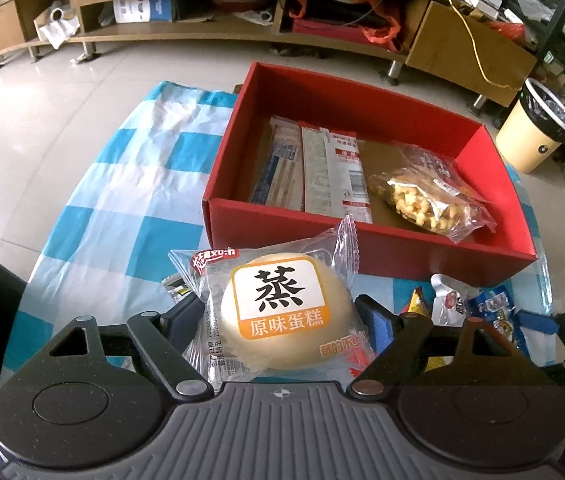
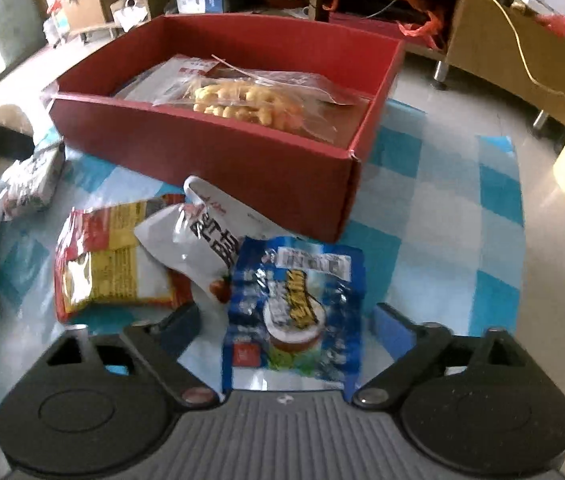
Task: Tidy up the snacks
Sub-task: 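Grasp the blue sausage packet with the right tool while left tool holds the cake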
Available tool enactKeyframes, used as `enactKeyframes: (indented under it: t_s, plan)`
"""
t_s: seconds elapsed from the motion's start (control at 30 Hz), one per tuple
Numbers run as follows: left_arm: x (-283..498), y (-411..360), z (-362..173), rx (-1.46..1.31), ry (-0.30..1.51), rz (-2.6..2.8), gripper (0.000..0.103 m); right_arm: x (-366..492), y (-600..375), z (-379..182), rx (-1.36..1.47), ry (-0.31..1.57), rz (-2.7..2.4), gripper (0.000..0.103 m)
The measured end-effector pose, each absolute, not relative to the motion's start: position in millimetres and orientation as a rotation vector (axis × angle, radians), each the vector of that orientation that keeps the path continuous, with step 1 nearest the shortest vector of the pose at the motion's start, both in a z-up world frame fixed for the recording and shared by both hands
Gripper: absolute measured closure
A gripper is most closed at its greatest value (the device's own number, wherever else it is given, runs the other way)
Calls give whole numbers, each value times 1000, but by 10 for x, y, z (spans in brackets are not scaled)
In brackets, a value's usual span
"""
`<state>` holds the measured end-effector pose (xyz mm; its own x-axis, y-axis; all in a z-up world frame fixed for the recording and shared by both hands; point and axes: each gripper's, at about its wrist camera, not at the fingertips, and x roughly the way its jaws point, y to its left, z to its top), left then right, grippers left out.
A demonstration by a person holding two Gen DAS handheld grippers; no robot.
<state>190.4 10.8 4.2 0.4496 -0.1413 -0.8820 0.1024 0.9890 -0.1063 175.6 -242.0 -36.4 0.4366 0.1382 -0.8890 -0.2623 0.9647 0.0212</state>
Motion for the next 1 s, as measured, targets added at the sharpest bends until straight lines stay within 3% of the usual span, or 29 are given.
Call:
enactKeyframes:
  t_s: [0.07, 0.13, 0.5, 0.6, 0.63, 1.0]
  plan:
    - [1910, 125, 58, -50, 1093, -153, 17, 1691, -2461, -339, -114, 1094, 240, 31]
    - [1913, 128, 70, -59, 1093, -157, 17, 1619, -2488, -308, -100, 1096, 232, 35]
    - [1882, 89, 94, -60, 1091, -188, 16, 1155, -2464, -266, -74, 1130, 232, 34]
    - [1873, 79, 88, -58, 1094, -190, 16, 1187, -2430, -303, -49, 1129, 267, 5]
    - [1870, 73, 88, -56, 1094, -193, 16, 1214, -2409, -336, -29, 1135, 294, 0]
    - [1881, 39, 22, -39, 1109, -191, 16, 1218, -2309, -418, -95, 998, 211, 0]
